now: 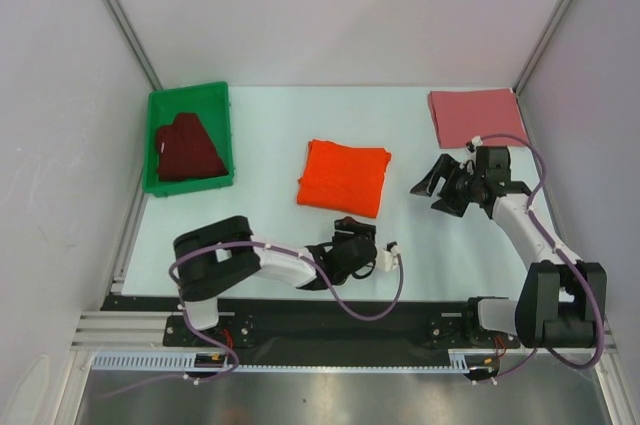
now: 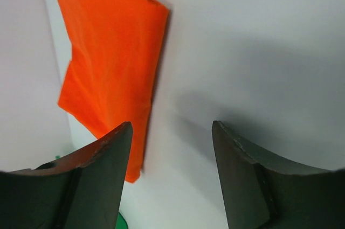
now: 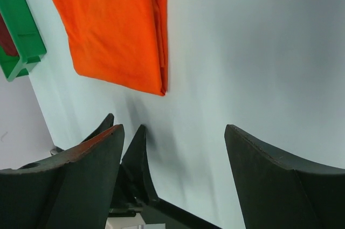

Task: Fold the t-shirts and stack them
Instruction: Neatly place the folded tshirt to the corner

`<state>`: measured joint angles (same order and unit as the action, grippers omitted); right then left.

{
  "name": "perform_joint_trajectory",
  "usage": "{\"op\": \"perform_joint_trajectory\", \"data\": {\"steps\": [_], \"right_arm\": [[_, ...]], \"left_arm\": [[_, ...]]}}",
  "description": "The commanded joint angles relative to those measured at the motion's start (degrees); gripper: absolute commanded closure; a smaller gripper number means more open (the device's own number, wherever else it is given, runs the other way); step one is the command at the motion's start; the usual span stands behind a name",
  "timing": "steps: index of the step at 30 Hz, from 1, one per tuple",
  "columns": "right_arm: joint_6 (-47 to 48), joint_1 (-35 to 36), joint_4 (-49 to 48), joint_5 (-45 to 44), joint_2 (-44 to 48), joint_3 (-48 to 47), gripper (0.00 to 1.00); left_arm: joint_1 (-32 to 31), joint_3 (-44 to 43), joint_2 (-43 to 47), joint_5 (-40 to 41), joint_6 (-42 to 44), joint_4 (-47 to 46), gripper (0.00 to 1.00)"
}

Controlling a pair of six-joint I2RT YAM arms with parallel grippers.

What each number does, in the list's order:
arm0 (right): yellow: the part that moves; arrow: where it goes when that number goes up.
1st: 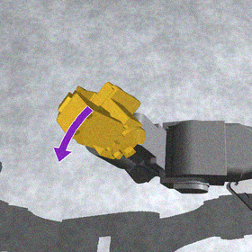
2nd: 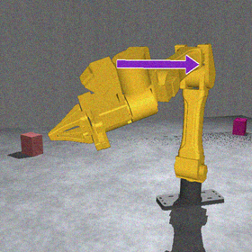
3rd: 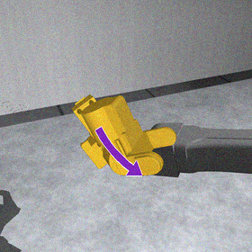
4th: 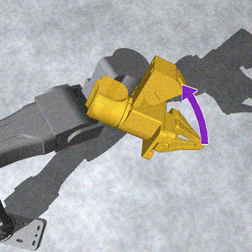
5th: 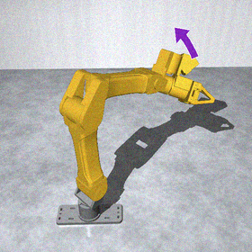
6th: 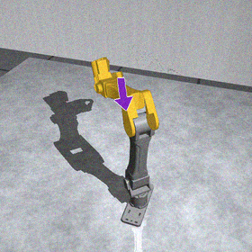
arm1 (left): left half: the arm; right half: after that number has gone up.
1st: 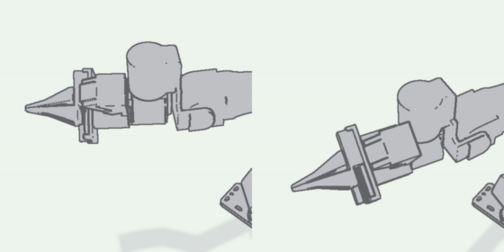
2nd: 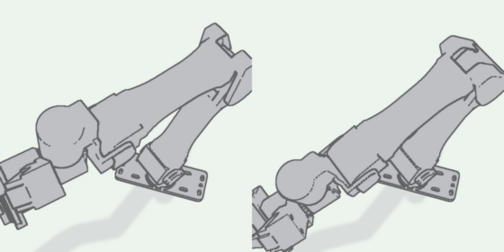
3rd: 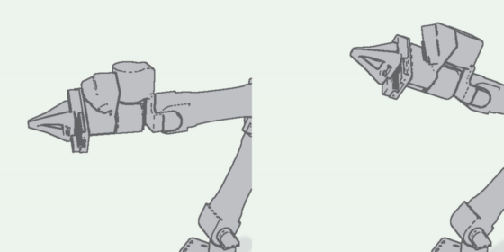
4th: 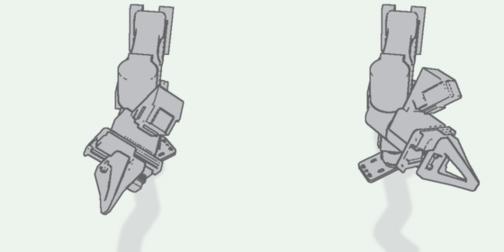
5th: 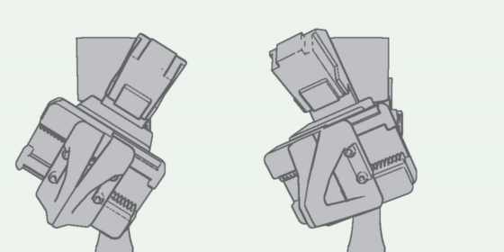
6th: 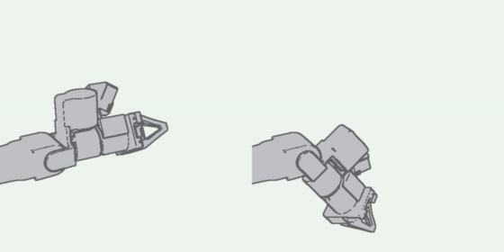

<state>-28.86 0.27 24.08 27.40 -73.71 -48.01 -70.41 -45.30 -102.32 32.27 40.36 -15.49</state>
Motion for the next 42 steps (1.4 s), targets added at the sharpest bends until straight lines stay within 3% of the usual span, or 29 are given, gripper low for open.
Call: {"op": "perform_joint_trajectory", "data": {"steps": [1,8,16,24,31,42], "right_arm": [[-0.76,-1.76,-2.02,0.99,4.71,1.95,0.18],[-0.23,-4.49,-0.43,3.45,8.23,1.61,0.18],[-0.93,-4.58,-2.88,5.03,5.87,2.04,0.18],[-2.86,-3.7,-10.0,8.45,-2.21,3.62,0.14],[-7.25,-1.15,-20.01,13.11,-14.25,1.78,0.01],[-13.32,3.06,-28.2,18.22,-26.39,-4.9,0.0]], "left_arm": [[-1.75,-3.82,-5.84,5.17,8.33,-9.92,0.33],[0.09,-9.27,-10.79,1.49,7.2,-7.03,0.49],[3.17,-13.85,-13.6,-1.51,8.33,-4.2,0.53],[5.9,-16.13,-11.95,-3.27,7.02,-3.67,1.0],[6.51,-18.6,-5.53,-5.81,1.75,-1.3,1.0],[9.59,-17.63,-0.25,-8.36,-2.39,-1.04,1.0]]}}
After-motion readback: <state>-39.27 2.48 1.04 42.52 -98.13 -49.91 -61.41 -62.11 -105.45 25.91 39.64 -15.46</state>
